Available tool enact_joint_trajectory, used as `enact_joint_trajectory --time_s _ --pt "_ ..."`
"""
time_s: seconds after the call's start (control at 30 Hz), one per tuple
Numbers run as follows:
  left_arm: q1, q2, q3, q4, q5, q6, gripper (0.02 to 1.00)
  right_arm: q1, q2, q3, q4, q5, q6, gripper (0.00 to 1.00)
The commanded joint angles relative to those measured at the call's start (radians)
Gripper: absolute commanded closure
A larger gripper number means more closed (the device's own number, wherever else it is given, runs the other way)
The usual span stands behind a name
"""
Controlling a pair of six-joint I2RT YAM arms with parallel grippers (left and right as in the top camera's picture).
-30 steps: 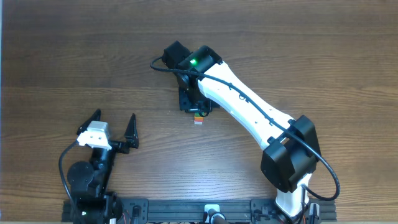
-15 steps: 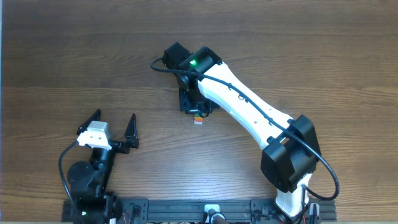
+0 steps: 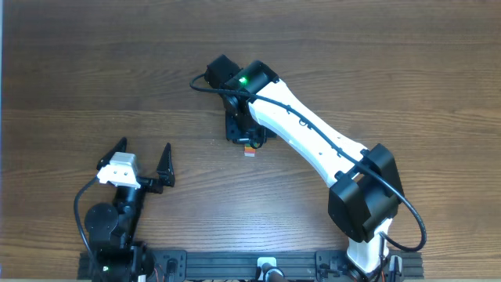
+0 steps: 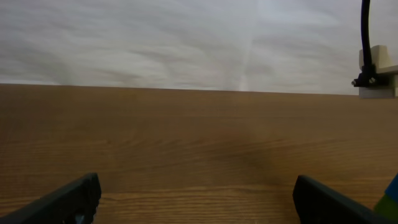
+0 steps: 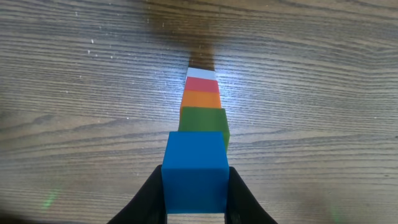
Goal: Stack Cubes
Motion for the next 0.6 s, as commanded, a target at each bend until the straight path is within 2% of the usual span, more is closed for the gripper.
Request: enact_joint_trajectory --time_s 0.03,0.27,0.33,0.4,0.47,0.6 --pt "0.005 -0.006 -0.004 -0.003 0.009 0.011 0.02 0.005 -0.036 -0.015 0.008 -0.001 0.011 0.987" --pt "0.005 -0.006 -0.004 -0.003 0.009 0.011 0.02 0.004 -0.036 -0.022 0.009 -0.001 0.011 0.982" --pt "0.005 -0.006 -0.004 -0.003 0.009 0.011 0.02 0.005 -0.036 -0.022 0.009 -0.001 0.011 0.95" --pt "0.005 -0.006 -0.004 -0.003 0.009 0.011 0.02 0.004 -0.036 -0.022 0.009 -0.001 0.011 0.871" --pt "0.005 -0.006 -0.004 -0.003 0.009 0.011 0.023 0.005 -0.036 -0.022 0.009 -0.002 0.011 0.733" --pt "0.005 -0.006 -0.004 -0.003 0.009 0.011 0.02 0.004 -0.036 -0.022 0.01 -0.002 0.011 0.581"
